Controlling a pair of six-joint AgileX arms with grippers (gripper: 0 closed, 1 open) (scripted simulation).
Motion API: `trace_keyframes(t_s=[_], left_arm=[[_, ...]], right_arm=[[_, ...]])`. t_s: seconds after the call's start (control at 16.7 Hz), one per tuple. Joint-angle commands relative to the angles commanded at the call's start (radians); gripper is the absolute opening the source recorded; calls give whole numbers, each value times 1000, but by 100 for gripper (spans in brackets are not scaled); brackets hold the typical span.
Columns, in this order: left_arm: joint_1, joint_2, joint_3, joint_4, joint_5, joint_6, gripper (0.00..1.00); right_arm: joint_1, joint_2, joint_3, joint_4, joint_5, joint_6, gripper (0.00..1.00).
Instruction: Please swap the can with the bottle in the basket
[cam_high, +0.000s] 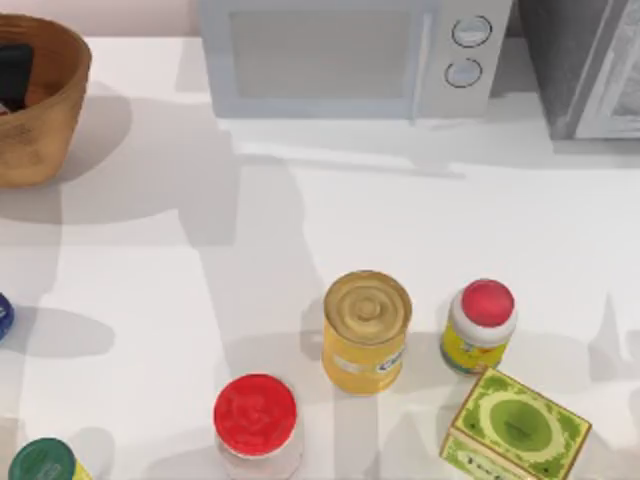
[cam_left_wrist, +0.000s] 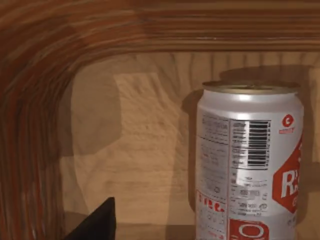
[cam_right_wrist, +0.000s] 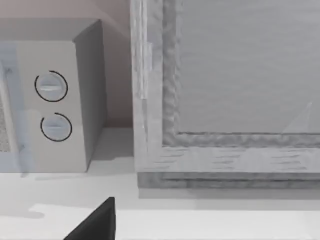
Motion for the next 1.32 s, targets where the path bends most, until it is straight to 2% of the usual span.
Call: trace_keyframes(t_s=[0.36, 0.66, 1.32], left_arm=[[-4, 51, -92, 145, 0, -6, 100], [-5, 57, -103, 162, 0, -7, 100], [-5, 57, -103, 162, 0, -7, 17]], right_arm=[[0, 0, 0, 0, 0, 0, 100], [0, 0, 0, 0, 0, 0, 100], [0, 0, 0, 0, 0, 0, 100]])
